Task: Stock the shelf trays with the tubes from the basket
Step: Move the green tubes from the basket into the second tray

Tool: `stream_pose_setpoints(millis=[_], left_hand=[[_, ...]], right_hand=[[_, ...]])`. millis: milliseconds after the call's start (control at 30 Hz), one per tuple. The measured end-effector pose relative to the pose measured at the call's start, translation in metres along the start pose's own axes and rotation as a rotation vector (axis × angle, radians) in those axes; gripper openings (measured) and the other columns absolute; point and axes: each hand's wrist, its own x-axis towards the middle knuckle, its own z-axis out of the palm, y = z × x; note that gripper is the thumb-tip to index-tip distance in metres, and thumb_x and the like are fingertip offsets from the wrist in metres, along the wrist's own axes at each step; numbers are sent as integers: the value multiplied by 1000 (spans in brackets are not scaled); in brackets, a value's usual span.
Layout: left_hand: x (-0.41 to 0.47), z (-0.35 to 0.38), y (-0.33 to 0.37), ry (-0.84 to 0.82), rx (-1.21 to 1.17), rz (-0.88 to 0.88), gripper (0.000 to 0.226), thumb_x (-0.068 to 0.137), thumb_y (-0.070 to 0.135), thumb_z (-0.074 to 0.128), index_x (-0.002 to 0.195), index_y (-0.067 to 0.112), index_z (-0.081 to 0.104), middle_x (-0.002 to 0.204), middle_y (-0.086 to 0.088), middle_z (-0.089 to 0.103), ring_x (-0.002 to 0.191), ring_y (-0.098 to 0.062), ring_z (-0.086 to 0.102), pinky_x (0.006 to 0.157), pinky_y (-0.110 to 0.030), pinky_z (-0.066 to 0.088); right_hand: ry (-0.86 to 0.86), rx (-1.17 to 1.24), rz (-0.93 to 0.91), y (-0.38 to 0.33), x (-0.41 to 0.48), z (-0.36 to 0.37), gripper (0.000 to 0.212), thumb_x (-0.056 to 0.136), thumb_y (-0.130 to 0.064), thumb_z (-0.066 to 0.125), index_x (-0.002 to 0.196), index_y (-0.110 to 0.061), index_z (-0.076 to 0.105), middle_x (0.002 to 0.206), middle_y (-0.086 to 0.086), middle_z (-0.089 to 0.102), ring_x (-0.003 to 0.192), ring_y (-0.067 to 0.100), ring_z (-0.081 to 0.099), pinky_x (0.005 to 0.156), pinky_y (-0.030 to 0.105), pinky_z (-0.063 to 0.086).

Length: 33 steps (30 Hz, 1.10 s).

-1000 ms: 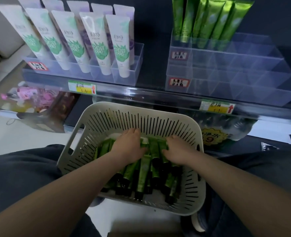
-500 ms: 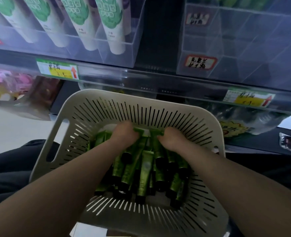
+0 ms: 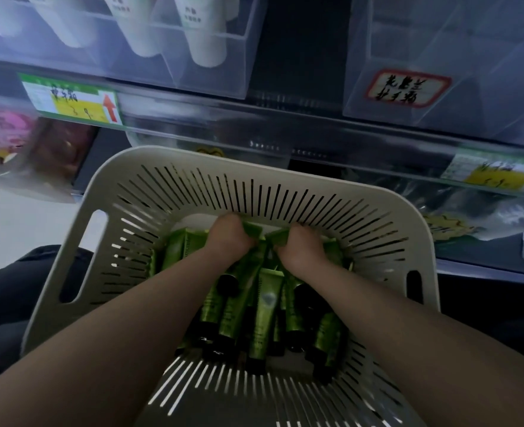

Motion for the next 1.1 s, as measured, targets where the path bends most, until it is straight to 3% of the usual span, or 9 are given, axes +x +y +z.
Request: stream_pose_setpoints(millis=[100,200,400,533,633,833,967,1100], left_hand=[[0,-2,-1,-13,-21,1,48,82,22,69,125,6,52,121,-14,59,111,-28,56,86,-29,45],[-3,-6,-3,-14,-59,6,55,82,17,69,132,6,49,129,-14,56,118,-28,53,96,-30,43],[-8,-17,-5,34,-172,33,36,85,21,64,119,10,60,112,-9,63,105,-25,57,78,-23,39],[-15,-22,-4,62,-268,77,11,87,24,62,90,13,61,81,0,56,87,-22,56,69,-24,38],[-24,-28,-3,60,-350,112,15,88,24,61,73,21,62,69,5,57,77,-17,56,64,-24,39],[-53,-44,2,43,-409,206,21,87,24,65,66,20,64,63,4,58,66,-14,55,63,-25,45],[-77,-56,6,60,-302,284,17,89,26,62,80,12,67,70,0,61,67,-13,56,62,-25,44],[-102,-69,11,107,-253,379,14,91,21,59,79,19,64,74,2,64,70,-14,60,60,-21,47]], right_hand=[[-65,180,42,-5,-3,-2,51,86,-8,61,134,-9,44,127,13,52,110,27,54,88,32,51],[-136,317,53,-8,-9,-5,59,85,-2,61,138,-19,41,126,7,53,107,24,56,84,35,54],[-93,547,-23,-9,-21,-18,22,89,-15,59,111,-16,57,101,1,58,89,18,57,60,22,44],[5,576,-63,-9,-27,-29,8,92,-18,56,97,-13,60,93,3,59,86,19,56,68,26,43],[36,576,-81,-9,-35,-37,12,90,-19,58,95,-10,63,93,9,64,87,24,59,71,28,43],[54,618,-122,-7,-59,-61,10,88,-18,61,90,-11,68,93,9,68,89,23,63,79,33,50],[82,657,-191,-5,-80,-80,8,89,-16,60,90,-14,69,92,4,67,89,19,62,78,30,48],[113,701,-217,-4,-98,-97,10,89,-15,61,84,-21,68,91,2,67,88,18,62,79,32,50]])
